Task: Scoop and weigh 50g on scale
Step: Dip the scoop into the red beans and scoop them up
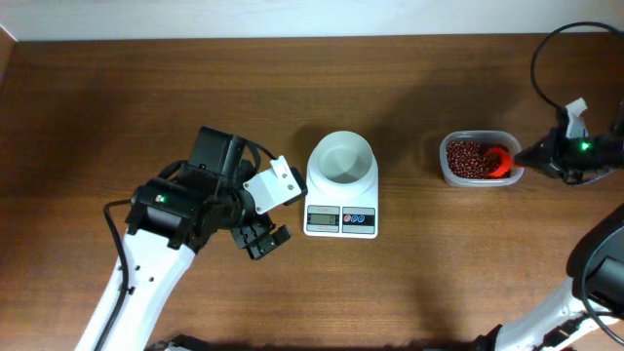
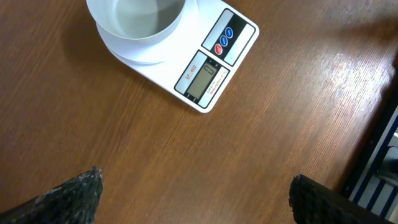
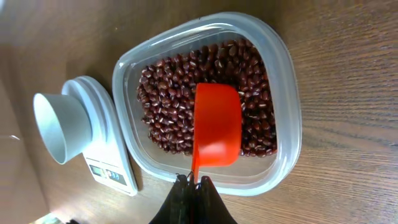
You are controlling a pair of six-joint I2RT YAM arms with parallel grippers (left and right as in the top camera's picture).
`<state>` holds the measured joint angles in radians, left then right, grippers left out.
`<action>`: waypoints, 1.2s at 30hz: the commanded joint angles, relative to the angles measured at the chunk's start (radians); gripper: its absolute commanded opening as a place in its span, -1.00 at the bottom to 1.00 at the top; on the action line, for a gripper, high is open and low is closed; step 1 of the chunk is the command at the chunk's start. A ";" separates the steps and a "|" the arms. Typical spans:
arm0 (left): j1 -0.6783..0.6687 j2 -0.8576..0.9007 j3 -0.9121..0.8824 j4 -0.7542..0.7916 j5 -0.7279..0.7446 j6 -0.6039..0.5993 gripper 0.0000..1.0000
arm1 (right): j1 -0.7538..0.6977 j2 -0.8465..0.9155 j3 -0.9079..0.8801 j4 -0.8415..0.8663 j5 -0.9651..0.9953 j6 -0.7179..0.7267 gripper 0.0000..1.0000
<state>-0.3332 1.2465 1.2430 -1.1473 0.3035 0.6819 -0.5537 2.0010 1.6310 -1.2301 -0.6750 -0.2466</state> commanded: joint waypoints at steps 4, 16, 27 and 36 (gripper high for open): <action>0.005 0.003 0.018 0.001 0.014 0.016 0.98 | -0.039 -0.011 -0.008 -0.013 -0.091 -0.017 -0.92; 0.005 0.003 0.018 0.001 0.014 0.016 0.98 | -0.091 -0.011 -0.008 -0.067 -0.194 -0.064 -0.92; 0.005 0.003 0.018 0.002 0.014 0.016 0.98 | -0.088 -0.011 -0.008 -0.110 -0.353 -0.090 -0.92; 0.005 0.003 0.018 0.001 0.014 0.016 0.98 | 0.004 -0.011 -0.008 -0.136 -0.421 -0.098 -0.92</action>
<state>-0.3332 1.2465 1.2430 -1.1473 0.3035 0.6819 -0.5903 2.0010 1.6302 -1.3624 -1.0500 -0.3229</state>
